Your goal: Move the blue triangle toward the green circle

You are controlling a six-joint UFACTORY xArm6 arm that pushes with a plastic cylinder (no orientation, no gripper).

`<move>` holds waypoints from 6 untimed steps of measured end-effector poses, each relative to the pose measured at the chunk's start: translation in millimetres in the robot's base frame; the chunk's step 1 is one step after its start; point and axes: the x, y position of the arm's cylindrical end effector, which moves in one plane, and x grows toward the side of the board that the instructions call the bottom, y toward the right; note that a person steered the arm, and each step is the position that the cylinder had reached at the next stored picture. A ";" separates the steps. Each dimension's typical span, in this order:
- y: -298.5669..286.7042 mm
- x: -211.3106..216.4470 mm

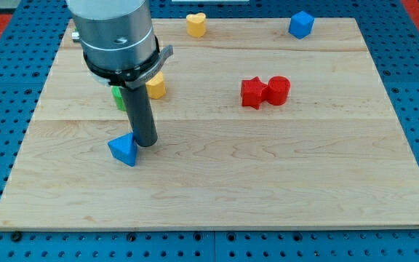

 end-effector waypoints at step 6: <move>-49.8 -25.5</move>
